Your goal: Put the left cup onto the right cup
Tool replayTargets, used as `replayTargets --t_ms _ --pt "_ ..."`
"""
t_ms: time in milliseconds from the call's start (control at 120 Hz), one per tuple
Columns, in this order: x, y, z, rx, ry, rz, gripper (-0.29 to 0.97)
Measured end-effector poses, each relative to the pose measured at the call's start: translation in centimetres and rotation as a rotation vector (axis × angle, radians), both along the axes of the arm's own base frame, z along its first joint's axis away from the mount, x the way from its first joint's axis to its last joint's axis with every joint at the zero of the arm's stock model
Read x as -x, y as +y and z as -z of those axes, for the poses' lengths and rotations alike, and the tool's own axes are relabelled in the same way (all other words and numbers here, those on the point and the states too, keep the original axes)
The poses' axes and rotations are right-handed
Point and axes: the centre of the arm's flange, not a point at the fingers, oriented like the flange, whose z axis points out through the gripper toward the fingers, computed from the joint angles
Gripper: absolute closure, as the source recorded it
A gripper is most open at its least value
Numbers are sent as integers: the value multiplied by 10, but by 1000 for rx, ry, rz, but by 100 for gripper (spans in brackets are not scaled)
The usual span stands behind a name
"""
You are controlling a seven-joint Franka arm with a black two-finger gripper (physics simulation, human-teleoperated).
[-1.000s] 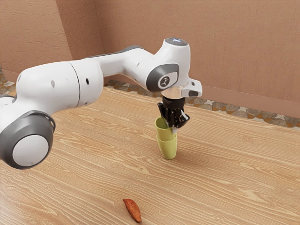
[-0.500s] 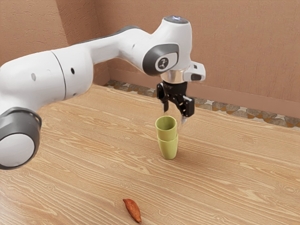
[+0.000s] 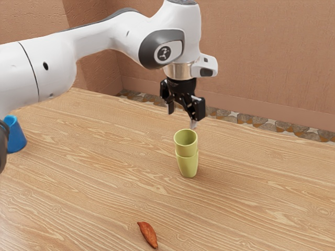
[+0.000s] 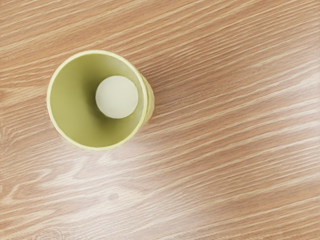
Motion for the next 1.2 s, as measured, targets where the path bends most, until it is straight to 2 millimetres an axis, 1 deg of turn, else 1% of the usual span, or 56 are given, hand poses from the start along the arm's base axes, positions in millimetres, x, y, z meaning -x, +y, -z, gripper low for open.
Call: replayTargets --t_ms 58,358,542,608,817,1017,1200 --pt "9 8 -6 -6 5 -8 0" --pt "33 52 -27 -11 23 -57 0" --pt "42 87 -38 -7 22 -100 0" --pt "45 99 -41 -6 24 -112 0" --pt "48 134 -38 -6 41 -150 0" --pt "50 155 -42 -2 44 -172 0" --pt "50 165 -43 -3 48 -179 0"
